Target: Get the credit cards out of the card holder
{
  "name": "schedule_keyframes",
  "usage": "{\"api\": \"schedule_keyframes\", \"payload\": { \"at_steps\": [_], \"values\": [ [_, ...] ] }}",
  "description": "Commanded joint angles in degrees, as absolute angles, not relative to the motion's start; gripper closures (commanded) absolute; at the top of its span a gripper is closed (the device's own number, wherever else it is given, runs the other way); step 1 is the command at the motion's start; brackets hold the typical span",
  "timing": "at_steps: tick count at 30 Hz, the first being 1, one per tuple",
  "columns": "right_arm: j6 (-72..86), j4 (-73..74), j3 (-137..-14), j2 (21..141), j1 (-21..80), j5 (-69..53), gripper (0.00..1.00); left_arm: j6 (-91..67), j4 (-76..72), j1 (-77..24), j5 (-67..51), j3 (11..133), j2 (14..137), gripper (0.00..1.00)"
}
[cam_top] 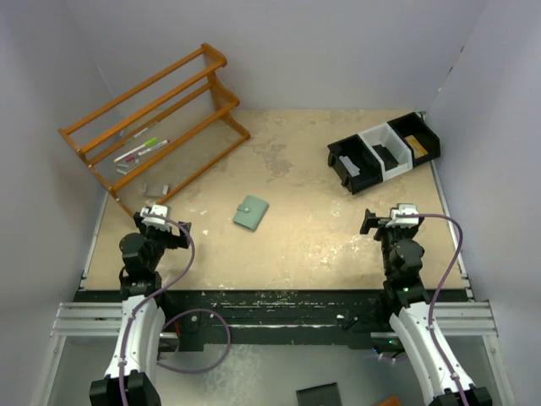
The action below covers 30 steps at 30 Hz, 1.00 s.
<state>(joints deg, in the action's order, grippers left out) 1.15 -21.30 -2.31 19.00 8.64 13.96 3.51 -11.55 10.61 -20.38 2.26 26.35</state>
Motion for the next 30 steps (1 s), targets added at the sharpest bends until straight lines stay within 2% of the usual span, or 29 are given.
{"api": "schedule_keyframes", "payload": {
  "at_steps": [1, 11, 12, 16, 20, 23, 25, 26, 30],
  "values": [
    [1.58, -24.02, -2.47, 18.72, 8.87, 14.59, 0.0, 2.81, -14.27, 10.97, -21.18, 2.78, 26.03, 0.01],
    [2.44, -23.84, -2.65, 18.52, 8.87, 16.87, 0.0, 2.81, -14.49, 10.98, -21.35, 2.88, 26.48, 0.01],
    [2.39, -24.19, -3.45, 17.75, 8.88, 21.81, 0.0, 2.81, -14.5, 10.99, -21.36, 2.98, 26.56, 0.01],
    [5.63, -13.72, -14.01, 20.91, 8.88, 23.78, 0.0, 2.8, -13.31, 10.94, -22.45, 4.72, 25.74, 0.01],
    [23.74, -5.29, -24.59, 25.38, 8.79, 33.3, 0.0, 3.45, -4.04, 10.92, -23.55, 16.62, 33.25, 0.01],
    [30.31, -0.53, -32.44, 29.02, 8.79, 32.67, 0.0, 4.11, 5.05, 10.94, -22.62, 29.02, 42.38, 0.01],
    [39.75, 7.74, -36.96, 31.51, 8.79, 34.68, 0.0, 6.96, 13.7, 10.92, -24.22, 38.17, 48.73, 0.01],
    [41.44, 7.81, -37.72, 32.45, 8.77, 33.35, 0.0, 8.32, 18.04, 10.97, -25.21, 42.61, 51.94, 0.01],
    [27.95, -0.3, -39.03, 37.81, 8.85, 14.52, 0.0, 15.69, 33.32, 10.97, -31.44, 56.39, 61.81, 0.01]
  ]
}}
